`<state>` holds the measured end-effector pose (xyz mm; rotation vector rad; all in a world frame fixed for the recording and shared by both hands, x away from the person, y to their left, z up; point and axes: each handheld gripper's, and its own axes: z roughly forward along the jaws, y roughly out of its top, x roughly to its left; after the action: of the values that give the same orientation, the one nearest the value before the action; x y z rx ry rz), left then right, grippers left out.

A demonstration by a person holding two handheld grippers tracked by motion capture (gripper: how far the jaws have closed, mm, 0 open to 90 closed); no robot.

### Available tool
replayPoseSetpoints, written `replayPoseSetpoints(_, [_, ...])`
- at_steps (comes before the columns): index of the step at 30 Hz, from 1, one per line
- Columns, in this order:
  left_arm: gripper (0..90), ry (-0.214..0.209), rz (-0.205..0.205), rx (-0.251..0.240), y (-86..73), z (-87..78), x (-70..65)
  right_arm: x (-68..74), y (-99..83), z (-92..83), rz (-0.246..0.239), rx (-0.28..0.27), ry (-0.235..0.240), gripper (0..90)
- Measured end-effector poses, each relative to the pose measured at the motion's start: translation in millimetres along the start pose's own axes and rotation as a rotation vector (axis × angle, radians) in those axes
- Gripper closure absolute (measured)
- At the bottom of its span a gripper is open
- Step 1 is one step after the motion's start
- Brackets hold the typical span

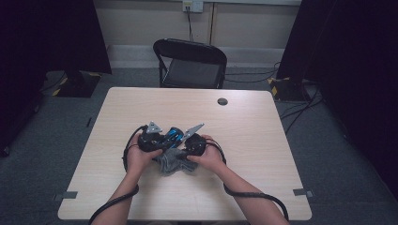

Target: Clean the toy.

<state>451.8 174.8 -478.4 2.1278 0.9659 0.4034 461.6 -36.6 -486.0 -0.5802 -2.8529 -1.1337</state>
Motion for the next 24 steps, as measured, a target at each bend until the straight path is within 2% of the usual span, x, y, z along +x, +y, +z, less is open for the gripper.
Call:
replayPoseSetpoints(14, [51.3,-0.002,-0.005,-0.003,-0.5,0.0,-0.7,-13.6,-6.6,-6.8,0.041,-0.014,-0.036,75.0])
replayPoseSetpoints(24, [51.3,-0.003,-0.005,-0.005,-0.7,0.0,-0.6,-16.2,-7.9,-8.8,0.035,-0.011,-0.057,74.9])
